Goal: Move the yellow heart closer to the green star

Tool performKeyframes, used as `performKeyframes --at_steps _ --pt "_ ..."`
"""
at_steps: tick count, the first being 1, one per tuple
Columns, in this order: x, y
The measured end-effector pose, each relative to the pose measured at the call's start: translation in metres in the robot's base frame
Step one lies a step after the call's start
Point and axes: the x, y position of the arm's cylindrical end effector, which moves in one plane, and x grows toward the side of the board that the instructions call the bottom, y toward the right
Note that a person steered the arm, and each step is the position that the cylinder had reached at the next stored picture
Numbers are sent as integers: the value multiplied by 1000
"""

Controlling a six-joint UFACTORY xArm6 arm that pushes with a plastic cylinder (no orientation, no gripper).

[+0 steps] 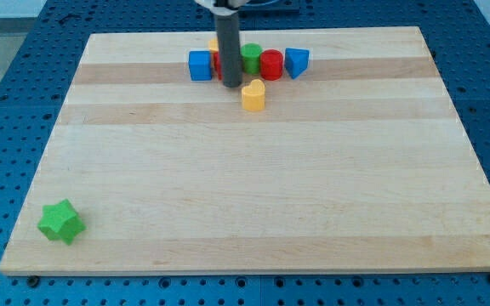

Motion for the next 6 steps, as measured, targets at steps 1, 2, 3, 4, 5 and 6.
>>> performKeyframes --at_steps 1,2,3,4,5,6 --pt "2 40" --pt "20 50" --pt "40 27" --pt "56 -15" --pt "81 -47" --pt "121 -77"
